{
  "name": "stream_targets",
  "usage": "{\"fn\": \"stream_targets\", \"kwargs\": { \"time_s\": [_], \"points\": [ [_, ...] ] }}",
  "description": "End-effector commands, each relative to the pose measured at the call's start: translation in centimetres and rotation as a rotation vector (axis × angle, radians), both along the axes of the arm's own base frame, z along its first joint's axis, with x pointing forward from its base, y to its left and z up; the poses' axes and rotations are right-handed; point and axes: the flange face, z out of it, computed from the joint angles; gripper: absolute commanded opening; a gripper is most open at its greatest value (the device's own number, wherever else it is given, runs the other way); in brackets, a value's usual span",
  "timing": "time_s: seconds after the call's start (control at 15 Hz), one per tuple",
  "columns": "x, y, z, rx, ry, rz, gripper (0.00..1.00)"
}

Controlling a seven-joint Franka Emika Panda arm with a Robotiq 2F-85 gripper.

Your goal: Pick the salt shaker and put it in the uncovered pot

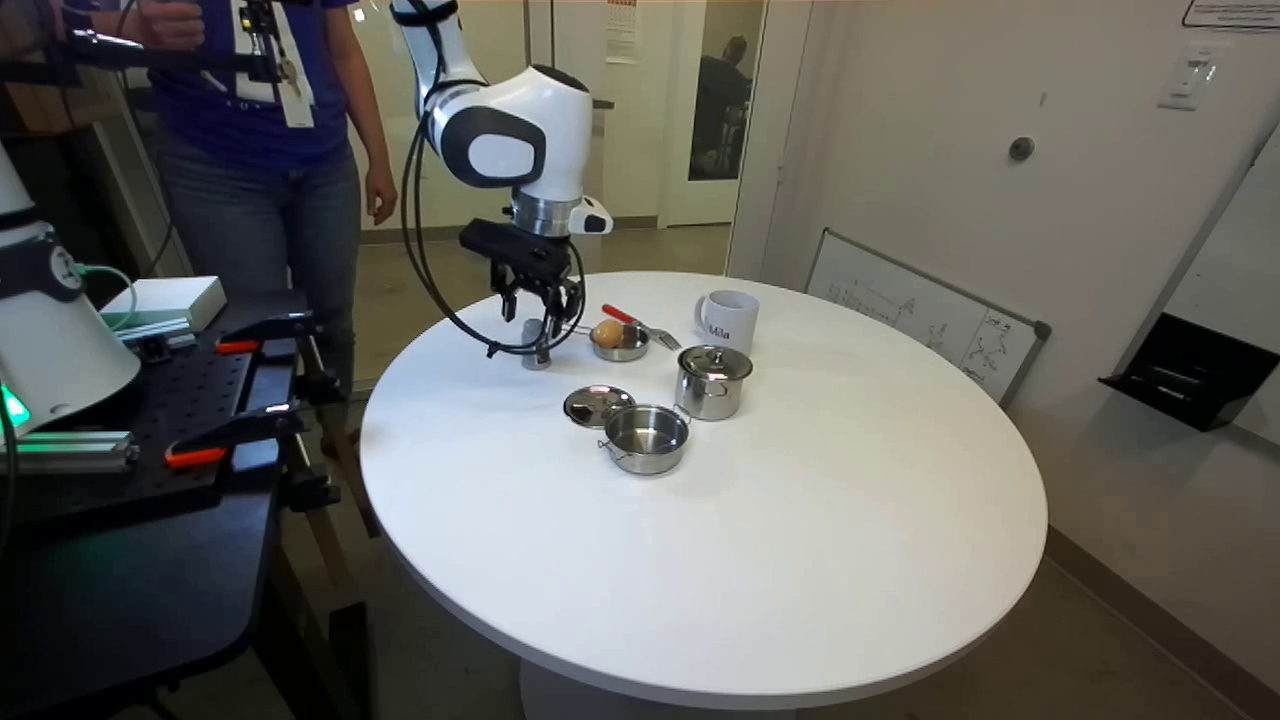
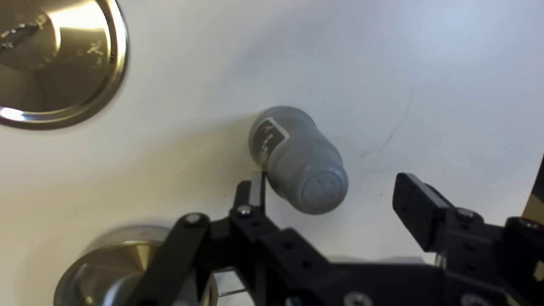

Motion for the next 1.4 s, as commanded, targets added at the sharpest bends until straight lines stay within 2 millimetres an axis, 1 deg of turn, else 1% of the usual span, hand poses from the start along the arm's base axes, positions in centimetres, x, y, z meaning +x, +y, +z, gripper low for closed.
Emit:
{"fn": "stream_targets", "kwargs": {
  "time_s": [0.0,0.13,0.27,0.53,0.73,0.93,1.07,1.2,1.33],
  "points": [
    [0.6,0.1,-0.4,0.004,-0.004,0.035,0.46],
    [0.6,0.2,-0.4,0.000,-0.004,0.045,0.31],
    [0.7,0.3,-0.2,-0.004,-0.008,0.053,0.18],
    [0.9,0.6,0.2,-0.012,-0.013,0.062,0.16],
    [0.6,0.6,2.2,-0.024,-0.020,0.057,0.16],
    [0.1,0.5,5.0,-0.049,-0.018,0.049,0.16],
    [-0.1,-0.2,6.6,-0.072,-0.002,0.026,0.16],
    [-0.2,-1.8,7.9,-0.088,0.010,-0.010,0.16],
    [-0.4,-3.9,9.0,-0.103,0.006,-0.045,0.16]
  ]
}}
